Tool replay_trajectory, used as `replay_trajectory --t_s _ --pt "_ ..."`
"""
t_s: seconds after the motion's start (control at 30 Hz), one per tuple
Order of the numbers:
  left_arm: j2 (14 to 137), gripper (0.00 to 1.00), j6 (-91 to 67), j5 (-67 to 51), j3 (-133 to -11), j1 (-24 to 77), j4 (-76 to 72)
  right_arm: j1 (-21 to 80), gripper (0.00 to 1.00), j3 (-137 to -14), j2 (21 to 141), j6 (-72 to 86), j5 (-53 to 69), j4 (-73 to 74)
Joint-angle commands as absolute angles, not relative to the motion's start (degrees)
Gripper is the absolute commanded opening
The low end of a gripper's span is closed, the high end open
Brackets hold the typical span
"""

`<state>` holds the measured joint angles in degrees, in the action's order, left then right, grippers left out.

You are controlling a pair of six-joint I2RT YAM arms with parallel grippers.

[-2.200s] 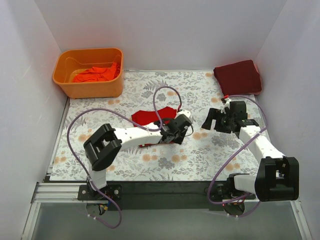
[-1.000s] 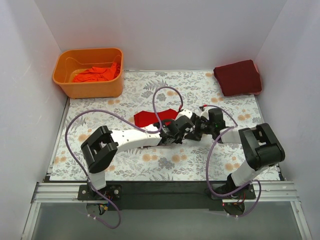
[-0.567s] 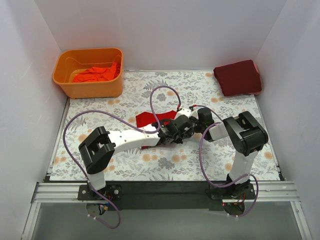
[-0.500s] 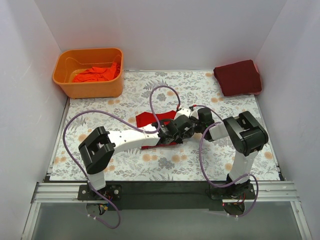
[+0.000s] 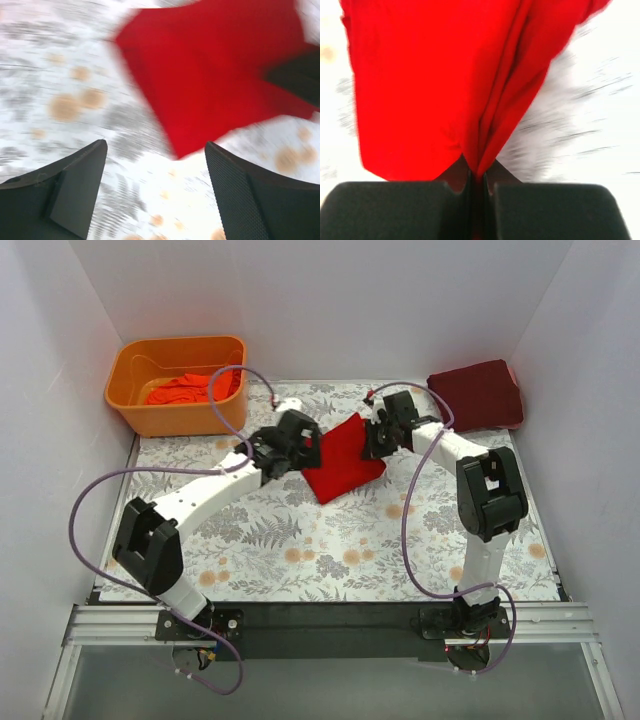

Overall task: Fold and stack the t-shirts
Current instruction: Neatly place the folded tshirt to the corner

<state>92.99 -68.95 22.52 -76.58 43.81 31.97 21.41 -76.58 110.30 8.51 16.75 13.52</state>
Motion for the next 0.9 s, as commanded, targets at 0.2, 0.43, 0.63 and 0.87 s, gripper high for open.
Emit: replay_trajectory --t_s 0.2,0.43,0.63,0.87 --pt "85.8 0.84 -71.0 14.5 -58.2 31.8 30.5 13.8 0.01 -103.6 120.8 -15.5 -7.2 34.1" --pt "83.9 0.83 -72.8 9.1 -46.7 31.7 26.8 8.0 0.01 -120.0 127.8 -22.1 -12.8 34.5" --pt "83.7 0.82 -72.9 5.8 -48.5 31.7 31.2 2.2 0.01 -132.4 133.2 -20.1 -11.2 31.4" --pt "86.0 0.82 -73.9 2.6 -51.5 31.8 33.7 -5.1 0.01 -131.3 132.8 -15.6 -7.6 24.5"
